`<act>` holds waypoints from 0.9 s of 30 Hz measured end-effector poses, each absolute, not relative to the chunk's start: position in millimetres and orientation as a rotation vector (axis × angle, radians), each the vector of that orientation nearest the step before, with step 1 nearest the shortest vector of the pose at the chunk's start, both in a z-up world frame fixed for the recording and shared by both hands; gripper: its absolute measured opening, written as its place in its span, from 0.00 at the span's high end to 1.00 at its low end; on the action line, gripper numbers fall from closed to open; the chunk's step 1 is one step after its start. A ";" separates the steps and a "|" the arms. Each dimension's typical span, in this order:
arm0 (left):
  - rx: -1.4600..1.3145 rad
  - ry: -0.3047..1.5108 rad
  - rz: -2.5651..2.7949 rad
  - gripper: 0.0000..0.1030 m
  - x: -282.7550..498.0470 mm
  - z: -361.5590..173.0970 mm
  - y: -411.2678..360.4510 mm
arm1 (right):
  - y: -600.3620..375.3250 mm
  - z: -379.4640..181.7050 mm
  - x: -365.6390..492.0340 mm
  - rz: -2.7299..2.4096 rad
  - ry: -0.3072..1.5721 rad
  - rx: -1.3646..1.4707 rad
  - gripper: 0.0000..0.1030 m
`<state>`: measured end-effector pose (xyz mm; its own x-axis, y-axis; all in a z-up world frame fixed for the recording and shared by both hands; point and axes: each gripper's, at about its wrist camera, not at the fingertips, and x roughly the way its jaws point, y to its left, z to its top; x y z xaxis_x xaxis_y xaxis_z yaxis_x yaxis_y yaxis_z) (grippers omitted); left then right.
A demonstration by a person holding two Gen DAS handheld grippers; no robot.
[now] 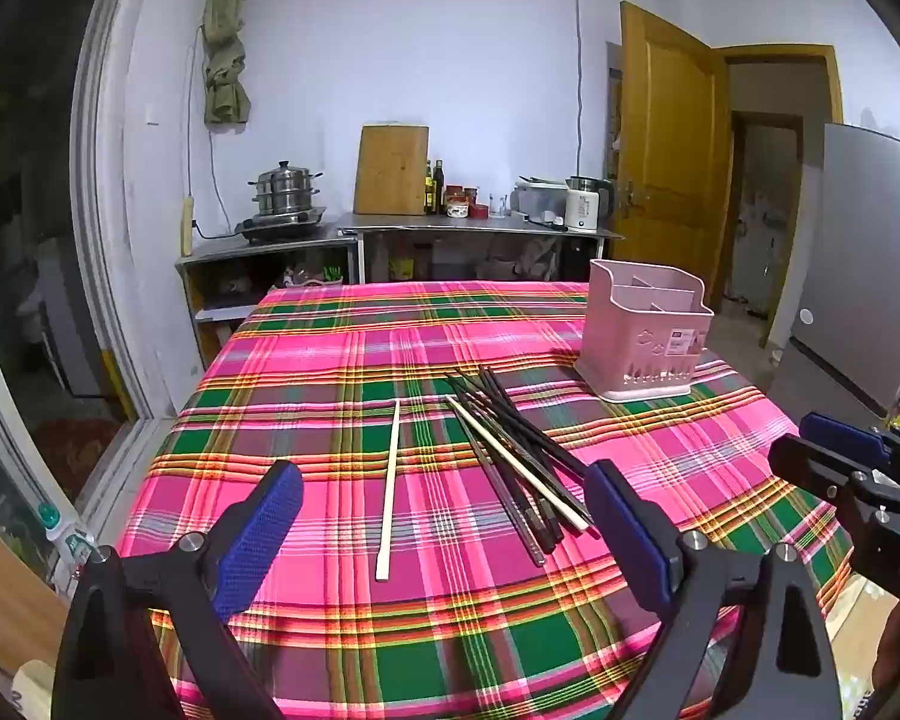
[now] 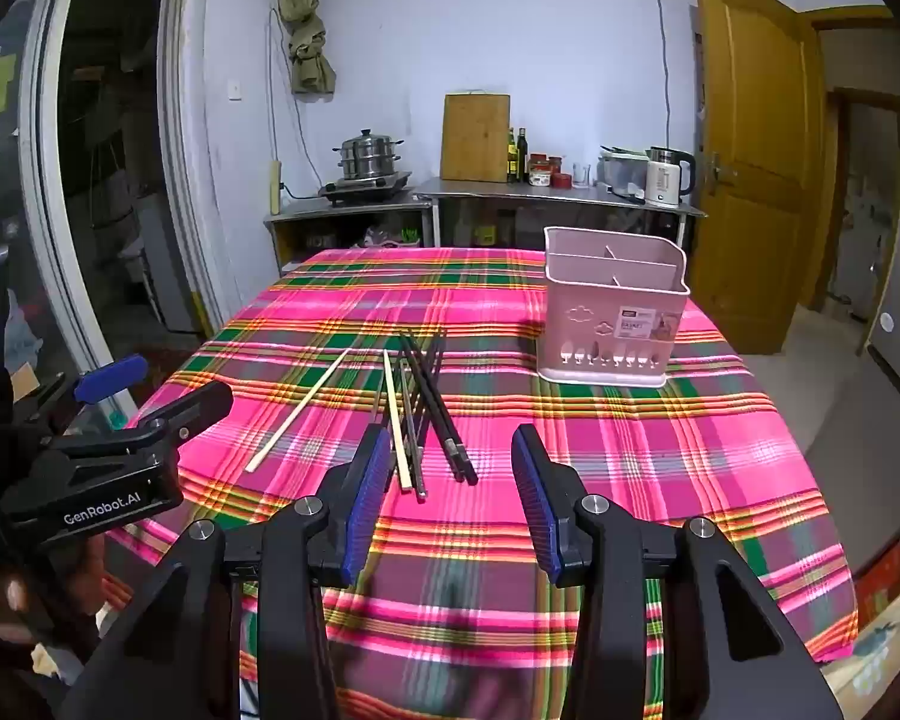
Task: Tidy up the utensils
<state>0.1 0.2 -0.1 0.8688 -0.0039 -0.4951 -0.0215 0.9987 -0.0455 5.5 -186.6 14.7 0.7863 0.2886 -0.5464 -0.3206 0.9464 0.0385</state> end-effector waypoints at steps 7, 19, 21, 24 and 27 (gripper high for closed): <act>-0.047 0.516 0.009 0.08 0.2 -0.1 0.3 | -186.6 14.6 5.3 0.331 0.581 -0.056 0.58; -0.045 0.516 0.010 0.08 0.3 -0.3 0.2 | -186.4 15.5 6.0 0.329 0.584 -0.057 0.58; -0.047 0.516 0.009 0.08 0.3 -0.2 0.2 | -186.5 16.0 6.2 0.329 0.585 -0.057 0.58; -0.044 0.516 0.011 0.08 0.6 -0.4 -0.1 | -186.9 13.8 6.1 0.329 0.586 -0.056 0.58; -0.045 0.516 0.011 0.08 0.9 -0.6 -0.2 | -187.2 12.1 5.8 0.330 0.586 -0.055 0.58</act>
<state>0.9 -0.2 -0.6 0.8699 -0.0011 -0.4932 -0.0217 0.9990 -0.0403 5.8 -187.2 12.1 0.7823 0.2898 -0.5514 -0.3209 0.9462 0.0420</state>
